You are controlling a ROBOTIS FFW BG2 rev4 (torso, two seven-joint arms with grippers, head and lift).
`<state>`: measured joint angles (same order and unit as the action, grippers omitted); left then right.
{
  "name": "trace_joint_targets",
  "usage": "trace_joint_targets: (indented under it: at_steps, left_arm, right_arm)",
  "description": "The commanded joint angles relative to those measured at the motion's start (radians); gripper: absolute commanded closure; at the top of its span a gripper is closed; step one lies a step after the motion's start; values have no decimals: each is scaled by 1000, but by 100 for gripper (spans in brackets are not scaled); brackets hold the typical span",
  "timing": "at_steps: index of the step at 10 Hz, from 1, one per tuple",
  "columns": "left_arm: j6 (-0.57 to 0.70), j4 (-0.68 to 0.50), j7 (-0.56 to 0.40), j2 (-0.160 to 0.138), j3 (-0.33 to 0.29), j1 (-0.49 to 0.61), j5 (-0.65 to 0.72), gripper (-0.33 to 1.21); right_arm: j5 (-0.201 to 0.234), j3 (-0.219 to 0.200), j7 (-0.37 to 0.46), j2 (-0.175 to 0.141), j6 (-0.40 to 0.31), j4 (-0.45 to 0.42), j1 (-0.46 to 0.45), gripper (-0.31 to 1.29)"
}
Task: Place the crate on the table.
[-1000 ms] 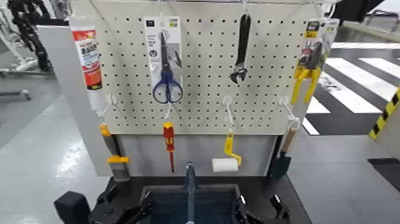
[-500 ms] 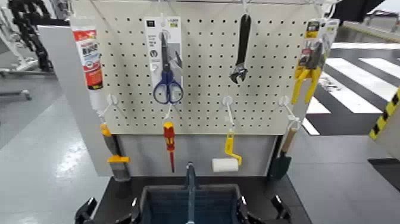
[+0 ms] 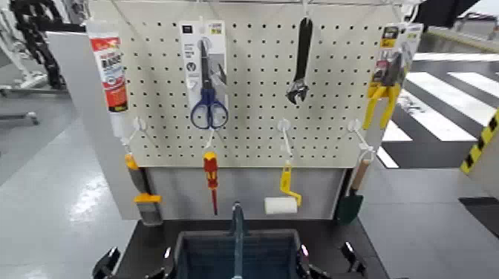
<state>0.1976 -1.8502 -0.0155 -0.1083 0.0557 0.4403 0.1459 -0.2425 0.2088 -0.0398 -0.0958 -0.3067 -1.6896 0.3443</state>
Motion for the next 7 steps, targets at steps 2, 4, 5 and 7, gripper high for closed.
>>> trace_joint_targets:
  at_steps: [2, 4, 5, 7]
  left_arm:
    - [2, 5, -14, -10, 10, -5, 0, 10]
    - [2, 13, -14, -14, 16, -14, 4, 10]
    - [3, 16, -14, -16, 19, -17, 7, 10]
    - [8, 23, -14, -19, 24, -25, 9, 10]
  right_arm:
    - [69, -32, 3, 2, 43, -48, 24, 14]
    - [114, -45, 5, -1, 43, -67, 28, 14]
    - [129, -51, 8, 1, 43, -76, 32, 14]
    - [169, -60, 20, -1, 47, -99, 39, 14]
